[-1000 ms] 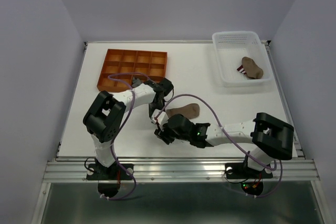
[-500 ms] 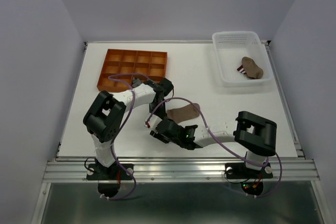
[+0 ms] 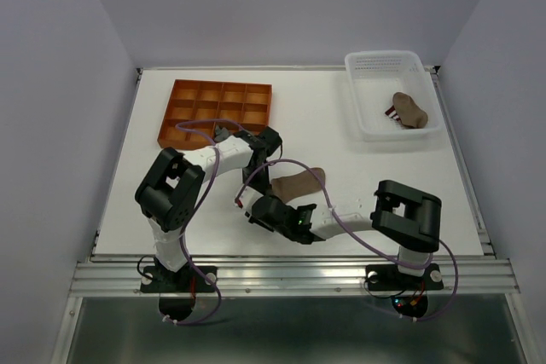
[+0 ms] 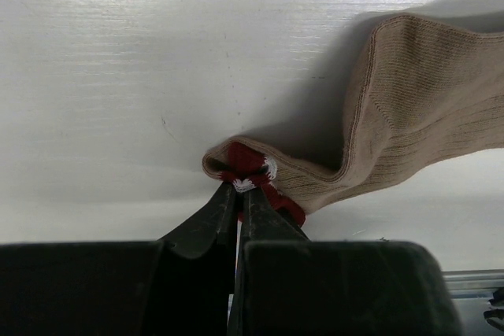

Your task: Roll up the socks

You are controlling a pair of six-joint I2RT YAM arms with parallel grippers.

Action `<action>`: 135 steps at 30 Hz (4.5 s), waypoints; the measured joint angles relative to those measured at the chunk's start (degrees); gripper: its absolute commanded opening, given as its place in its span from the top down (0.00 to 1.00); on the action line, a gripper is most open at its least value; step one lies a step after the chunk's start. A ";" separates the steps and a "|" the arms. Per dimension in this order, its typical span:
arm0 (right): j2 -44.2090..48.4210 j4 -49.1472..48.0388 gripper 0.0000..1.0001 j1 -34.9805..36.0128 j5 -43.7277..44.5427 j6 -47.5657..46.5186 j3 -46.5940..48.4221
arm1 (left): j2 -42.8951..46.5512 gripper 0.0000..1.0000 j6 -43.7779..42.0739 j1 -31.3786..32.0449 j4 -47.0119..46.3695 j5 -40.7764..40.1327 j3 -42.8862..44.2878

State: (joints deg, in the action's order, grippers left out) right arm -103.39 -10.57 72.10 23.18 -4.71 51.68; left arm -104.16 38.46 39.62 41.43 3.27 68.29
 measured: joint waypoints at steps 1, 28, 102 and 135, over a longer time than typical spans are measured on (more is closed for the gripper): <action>-0.24 0.07 0.74 0.00 0.46 -0.02 0.26 | 0.00 1.00 0.00 0.00 0.00 -0.02 0.00; 3.15 -3.50 0.99 -7.56 -10.05 11.47 -3.63 | 13.22 0.52 0.85 -11.19 -4.15 -3.69 -3.50; -10.54 -41.83 0.85 -35.39 -64.15 46.47 -12.68 | 8.31 0.57 7.10 -3.56 -21.70 4.24 -12.68; 13.64 -10.45 0.64 -22.08 -43.19 16.28 -9.68 | 8.15 1.00 7.13 -2.16 -11.50 -3.74 -5.68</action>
State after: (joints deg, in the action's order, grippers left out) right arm -89.76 -21.02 50.02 -20.01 11.57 42.00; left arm -96.01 45.58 37.45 29.93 -0.47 62.61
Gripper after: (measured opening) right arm 0.370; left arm 0.037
